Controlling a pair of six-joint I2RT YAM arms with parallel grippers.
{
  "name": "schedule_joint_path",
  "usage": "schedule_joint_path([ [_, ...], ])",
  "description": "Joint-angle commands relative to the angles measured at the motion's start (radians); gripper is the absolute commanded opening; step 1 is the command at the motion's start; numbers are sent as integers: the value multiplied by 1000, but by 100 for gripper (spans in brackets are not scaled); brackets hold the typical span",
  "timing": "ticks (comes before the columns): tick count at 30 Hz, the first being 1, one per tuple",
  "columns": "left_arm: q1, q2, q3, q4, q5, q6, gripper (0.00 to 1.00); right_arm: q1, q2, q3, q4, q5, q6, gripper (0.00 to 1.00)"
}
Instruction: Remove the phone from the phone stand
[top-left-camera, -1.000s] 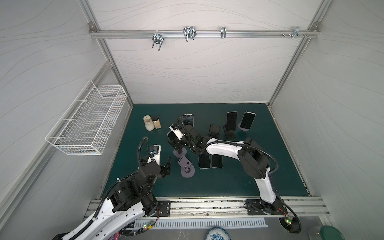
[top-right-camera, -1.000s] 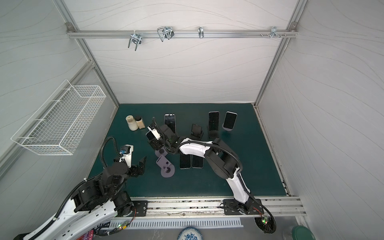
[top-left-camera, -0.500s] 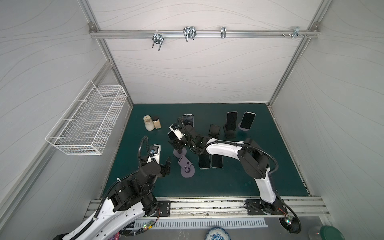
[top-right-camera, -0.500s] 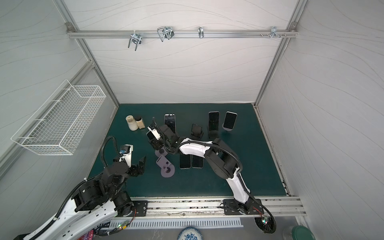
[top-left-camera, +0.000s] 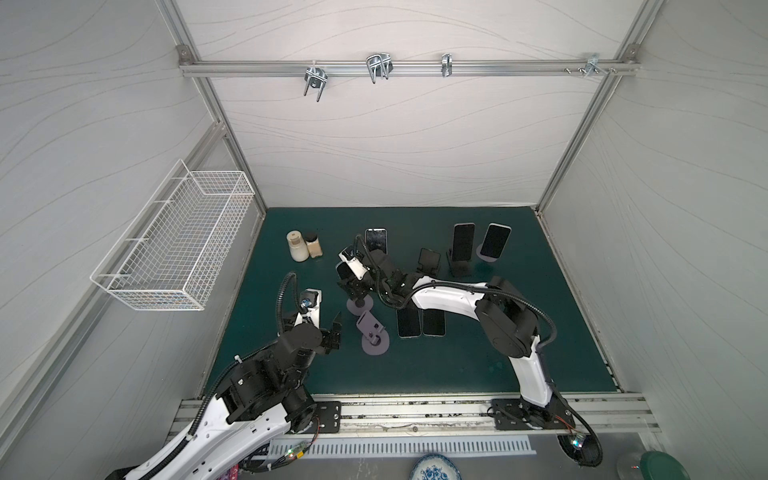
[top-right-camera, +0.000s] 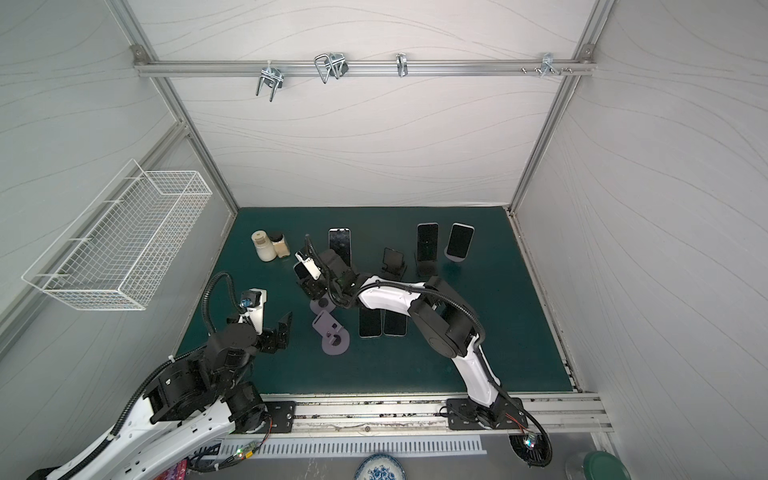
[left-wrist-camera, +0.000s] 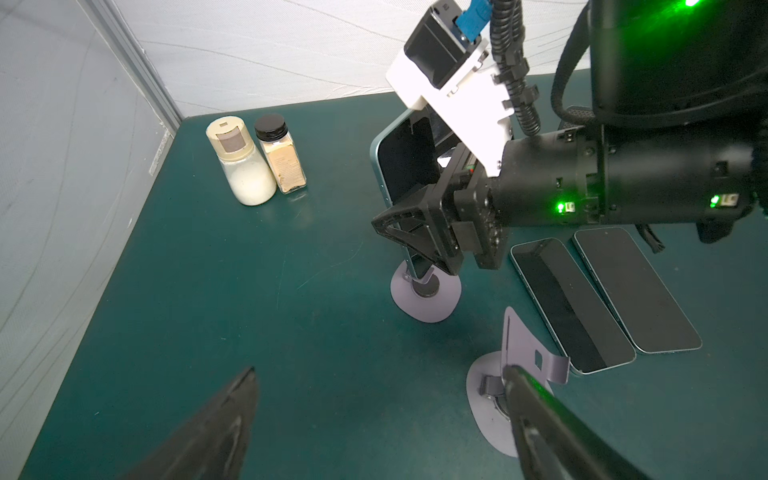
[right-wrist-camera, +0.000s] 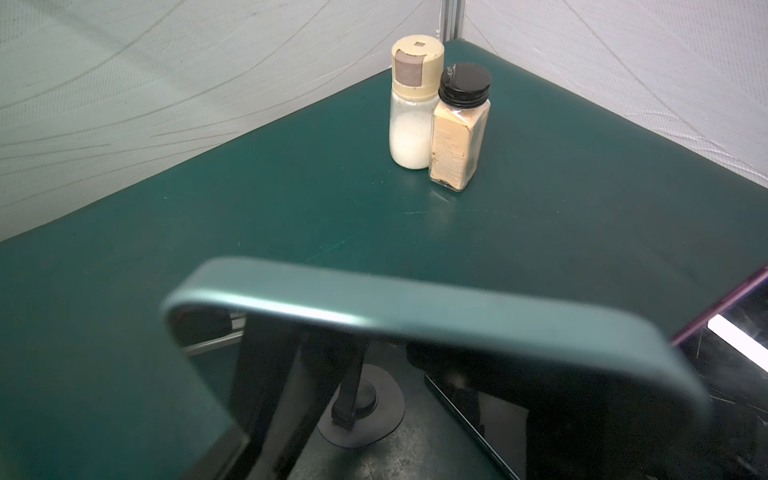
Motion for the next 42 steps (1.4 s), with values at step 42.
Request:
schedule_joint_path([
  [42, 5, -6, 17, 2, -10, -21, 93, 35, -55, -8, 30, 23, -75, 72],
])
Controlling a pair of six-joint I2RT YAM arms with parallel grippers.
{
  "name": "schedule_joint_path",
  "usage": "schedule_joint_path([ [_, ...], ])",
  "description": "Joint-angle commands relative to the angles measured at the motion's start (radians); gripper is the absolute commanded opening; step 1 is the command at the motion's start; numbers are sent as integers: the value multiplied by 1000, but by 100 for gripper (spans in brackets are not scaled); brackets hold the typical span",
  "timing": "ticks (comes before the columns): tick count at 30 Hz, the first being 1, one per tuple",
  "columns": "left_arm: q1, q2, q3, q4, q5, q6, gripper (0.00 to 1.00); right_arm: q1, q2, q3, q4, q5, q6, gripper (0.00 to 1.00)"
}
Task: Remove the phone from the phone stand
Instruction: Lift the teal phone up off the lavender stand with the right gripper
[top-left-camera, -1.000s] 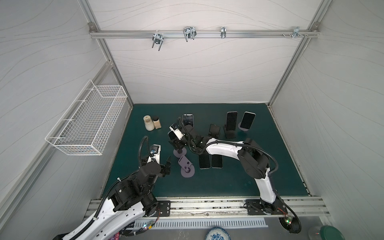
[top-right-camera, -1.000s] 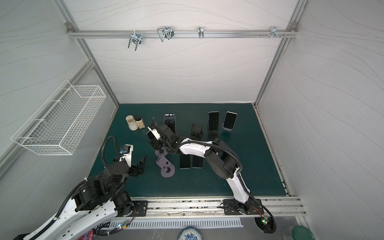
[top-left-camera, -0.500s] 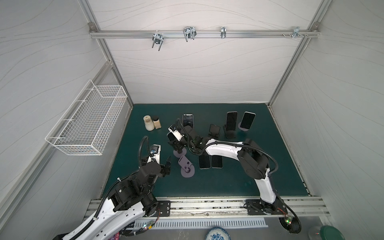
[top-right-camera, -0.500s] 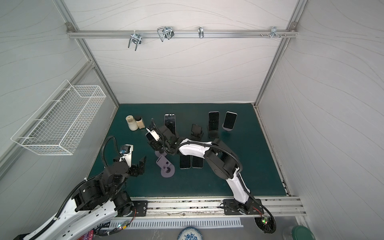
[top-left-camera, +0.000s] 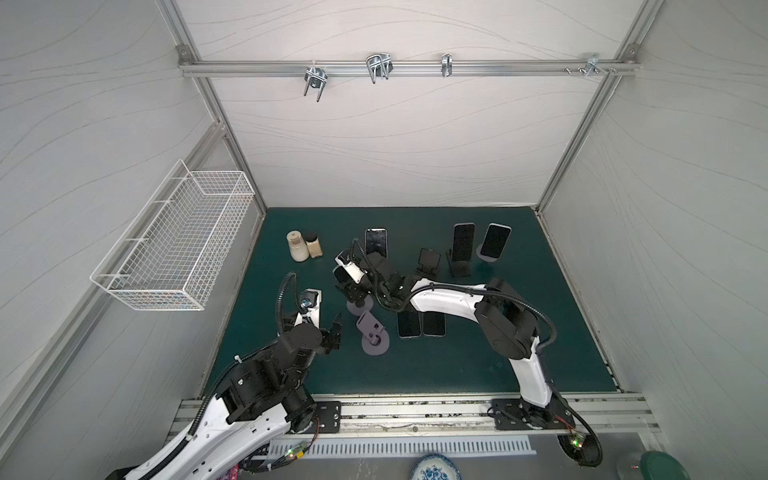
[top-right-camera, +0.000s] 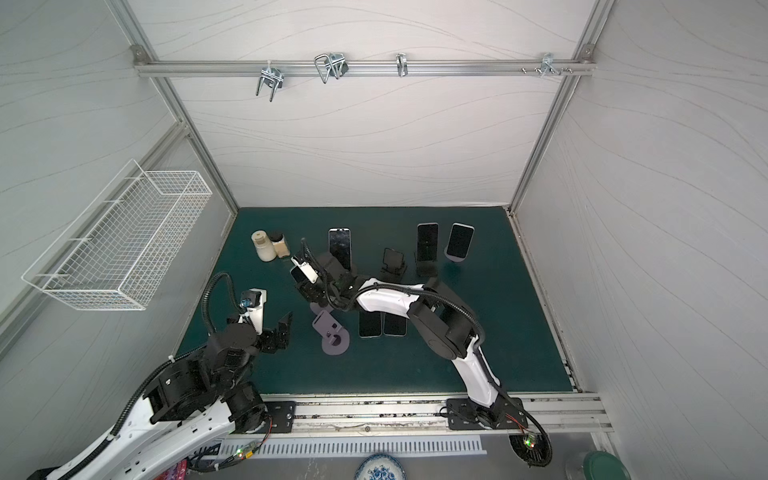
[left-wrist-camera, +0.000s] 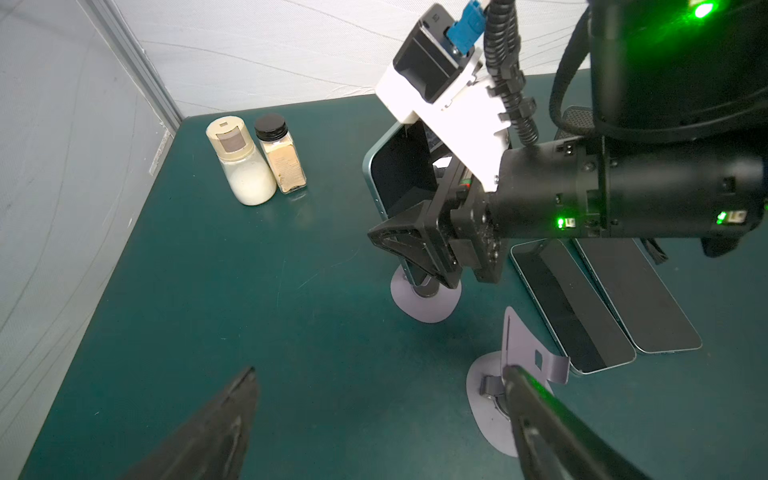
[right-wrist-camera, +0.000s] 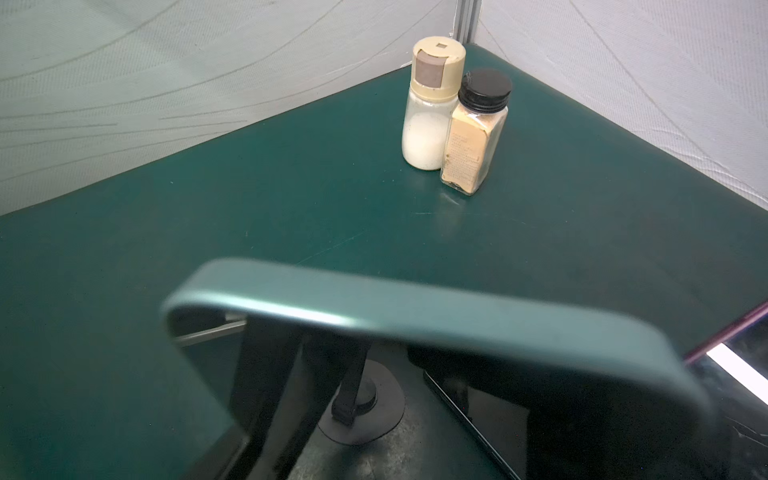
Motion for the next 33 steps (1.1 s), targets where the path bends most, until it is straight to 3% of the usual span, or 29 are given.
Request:
schedule_joint_path([
  [1, 5, -5, 17, 2, -11, -20, 93, 12, -54, -8, 31, 8, -23, 72],
  [33, 5, -2, 20, 3, -10, -20, 93, 15, -96, -27, 58, 17, -30, 71],
])
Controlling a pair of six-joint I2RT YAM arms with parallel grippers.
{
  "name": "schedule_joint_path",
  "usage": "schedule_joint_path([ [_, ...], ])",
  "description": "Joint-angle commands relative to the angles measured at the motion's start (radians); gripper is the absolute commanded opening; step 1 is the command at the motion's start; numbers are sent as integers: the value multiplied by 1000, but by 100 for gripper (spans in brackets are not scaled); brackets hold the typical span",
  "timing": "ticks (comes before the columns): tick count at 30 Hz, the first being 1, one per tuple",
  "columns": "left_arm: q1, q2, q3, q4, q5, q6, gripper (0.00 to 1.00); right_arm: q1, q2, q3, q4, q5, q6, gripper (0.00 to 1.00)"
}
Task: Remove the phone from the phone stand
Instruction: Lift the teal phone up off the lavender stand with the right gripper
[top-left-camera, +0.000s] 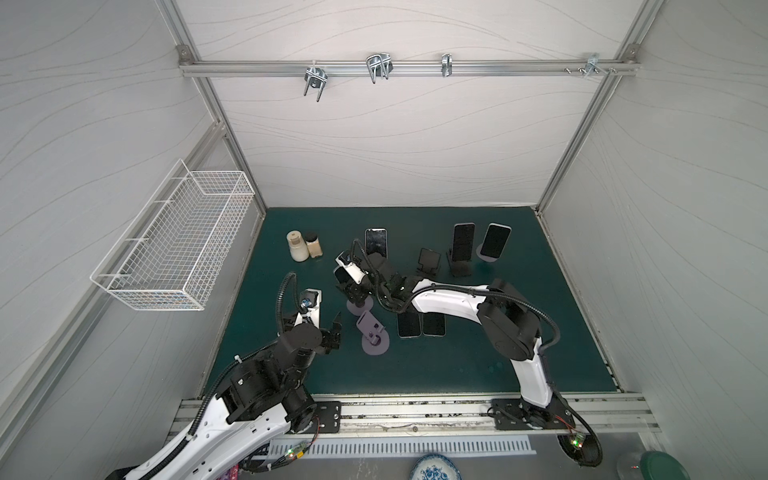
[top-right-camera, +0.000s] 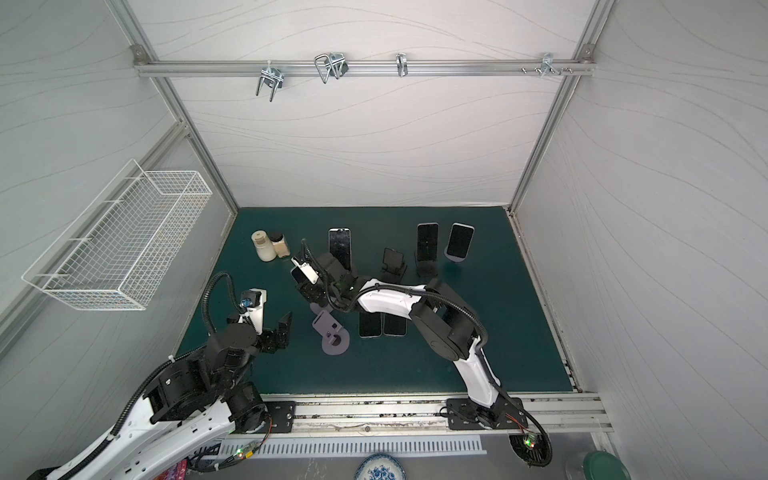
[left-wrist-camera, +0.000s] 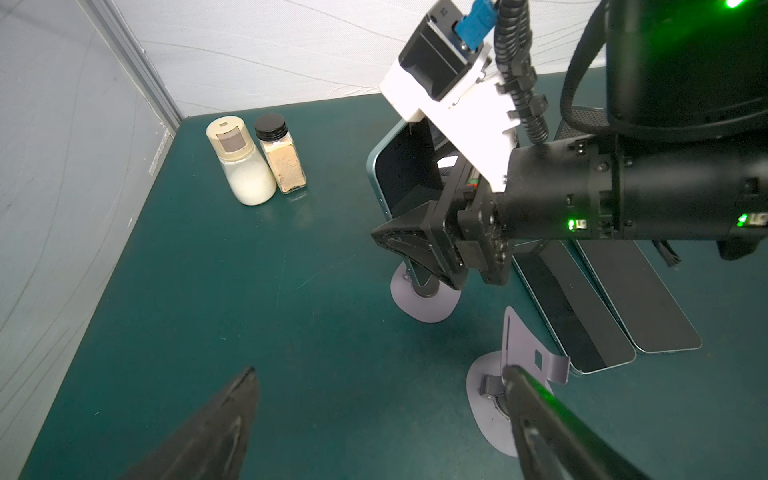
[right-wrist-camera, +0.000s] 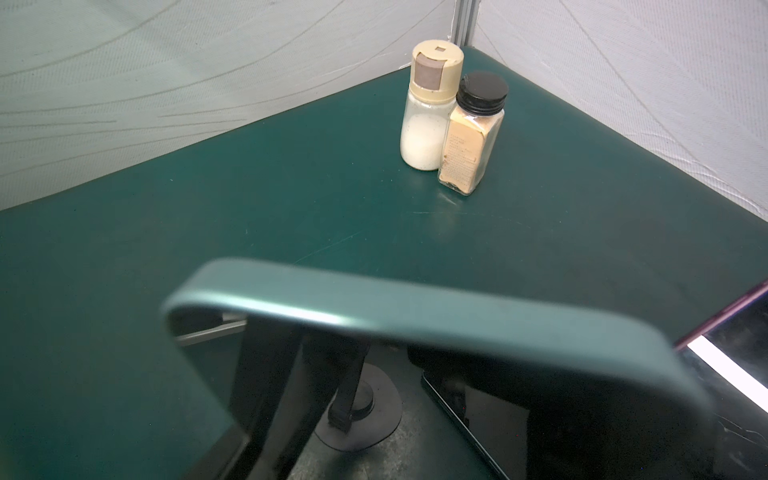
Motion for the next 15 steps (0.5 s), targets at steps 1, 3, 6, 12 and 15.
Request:
schedule_joint_path([
  [1, 5, -1, 19, 2, -9, -21, 93, 12, -72, -3, 60, 7, -21, 71],
  [3, 5, -1, 19, 3, -9, -21, 93, 11, -72, -5, 62, 4, -21, 71],
  [6, 5, -2, 21, 1, -11, -21, 93, 13, -75, -6, 64, 4, -20, 71],
  [12, 5, -4, 21, 0, -11, -21, 93, 13, -82, -11, 71, 4, -21, 71],
  [15, 5, -3, 21, 1, -11, -21, 93, 16, -88, -15, 76, 6, -21, 71],
])
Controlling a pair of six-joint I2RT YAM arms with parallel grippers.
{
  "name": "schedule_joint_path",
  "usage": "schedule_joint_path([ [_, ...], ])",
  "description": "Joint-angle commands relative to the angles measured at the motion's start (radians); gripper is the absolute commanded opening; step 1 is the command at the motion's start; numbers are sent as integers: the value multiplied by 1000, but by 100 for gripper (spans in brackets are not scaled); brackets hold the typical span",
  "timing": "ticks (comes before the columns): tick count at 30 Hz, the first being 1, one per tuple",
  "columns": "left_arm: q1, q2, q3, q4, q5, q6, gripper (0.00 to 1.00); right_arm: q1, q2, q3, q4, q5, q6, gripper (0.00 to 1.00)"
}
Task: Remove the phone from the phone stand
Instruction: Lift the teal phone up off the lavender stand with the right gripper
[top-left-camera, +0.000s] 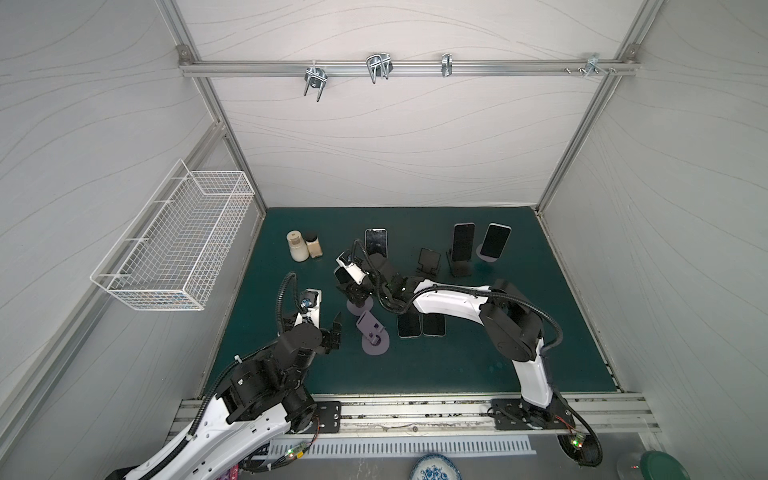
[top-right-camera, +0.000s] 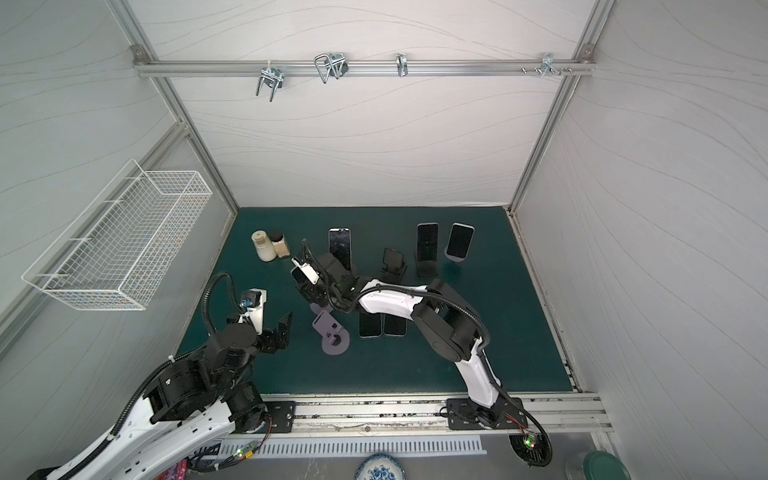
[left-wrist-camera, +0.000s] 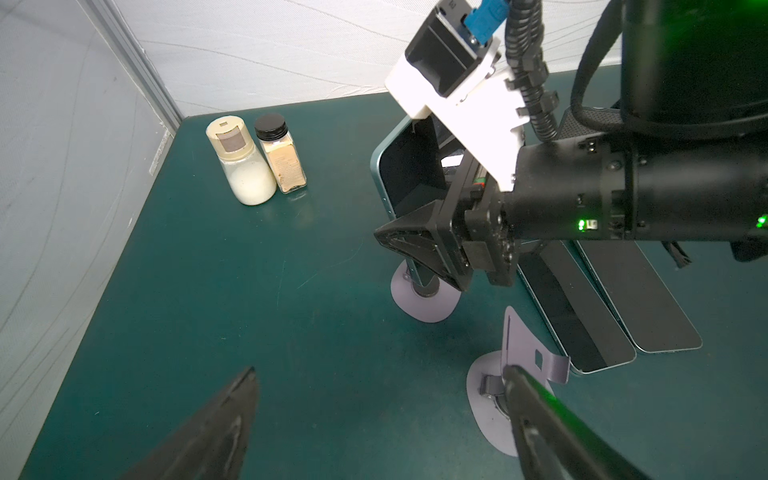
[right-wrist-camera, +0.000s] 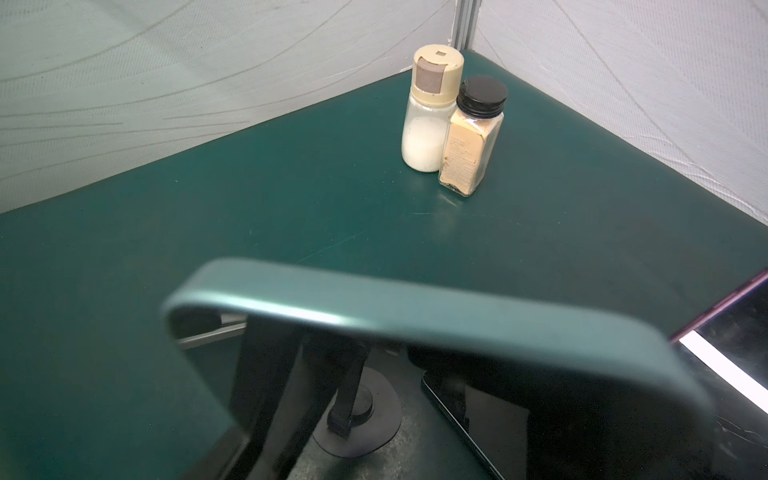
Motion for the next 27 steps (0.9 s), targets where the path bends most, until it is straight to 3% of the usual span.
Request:
schedule_joint_path([
  [1, 5, -3, 21, 0, -10, -21, 93, 13, -73, -2, 70, 6, -21, 71],
  [27, 5, -29, 15, 15, -6, -7, 92, 14, -139, -32, 74, -5, -19, 71],
])
